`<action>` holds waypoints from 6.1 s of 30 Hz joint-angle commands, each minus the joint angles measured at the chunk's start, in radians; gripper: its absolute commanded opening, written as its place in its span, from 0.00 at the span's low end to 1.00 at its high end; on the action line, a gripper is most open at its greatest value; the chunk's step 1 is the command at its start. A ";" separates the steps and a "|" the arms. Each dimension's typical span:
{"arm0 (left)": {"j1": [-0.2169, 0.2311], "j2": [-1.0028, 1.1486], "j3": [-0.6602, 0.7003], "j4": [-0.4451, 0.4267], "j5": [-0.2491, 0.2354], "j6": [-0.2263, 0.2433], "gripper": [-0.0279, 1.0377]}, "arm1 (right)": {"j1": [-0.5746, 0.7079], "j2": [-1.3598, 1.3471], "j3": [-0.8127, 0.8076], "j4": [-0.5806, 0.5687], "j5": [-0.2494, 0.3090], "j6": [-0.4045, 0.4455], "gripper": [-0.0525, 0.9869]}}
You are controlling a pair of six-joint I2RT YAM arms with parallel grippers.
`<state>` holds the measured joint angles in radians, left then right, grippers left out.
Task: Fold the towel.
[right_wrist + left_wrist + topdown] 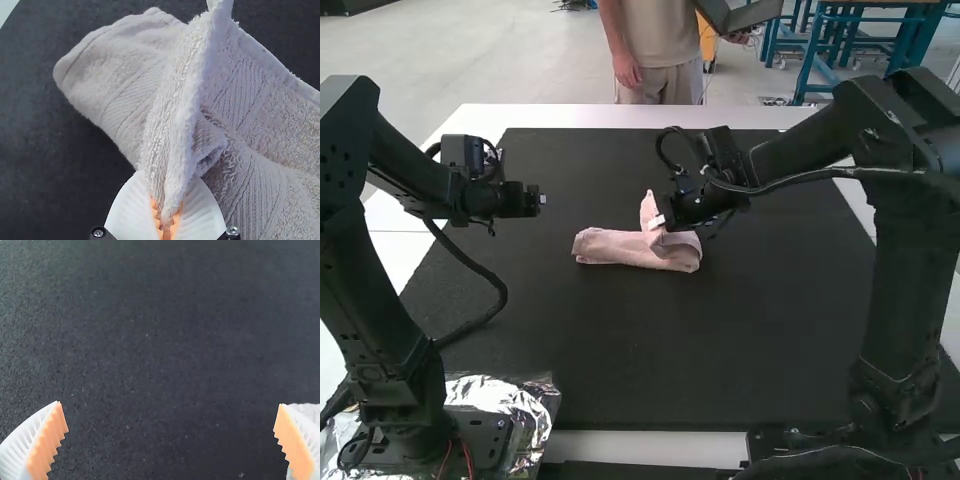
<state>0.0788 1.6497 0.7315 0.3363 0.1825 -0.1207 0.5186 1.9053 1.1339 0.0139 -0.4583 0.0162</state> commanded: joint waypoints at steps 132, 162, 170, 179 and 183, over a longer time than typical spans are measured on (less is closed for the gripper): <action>-0.071 -1.237 -0.007 -0.186 -0.018 0.010 0.94 | -0.331 -1.362 -0.263 0.146 0.119 0.208 0.93; -0.042 -1.650 -0.520 -0.149 -0.078 0.105 0.94 | -0.450 -1.904 -0.938 0.419 0.580 -0.119 0.93; -0.047 -1.650 -0.735 -0.166 -0.245 0.158 0.94 | -0.450 -1.904 -1.132 0.302 0.573 -0.124 0.93; -0.047 -1.650 -0.731 -0.338 -0.258 -0.097 0.94 | -0.453 -1.905 -1.135 0.006 0.560 -0.197 0.93; -0.043 -1.650 -0.731 -0.338 -0.258 -0.100 0.94 | -0.451 -1.905 -1.135 0.006 0.560 -0.197 0.93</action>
<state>0.0345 0.0074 0.0055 -0.0048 -0.0589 -0.1741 0.0746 0.0097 0.0063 0.0154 0.1017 -0.1600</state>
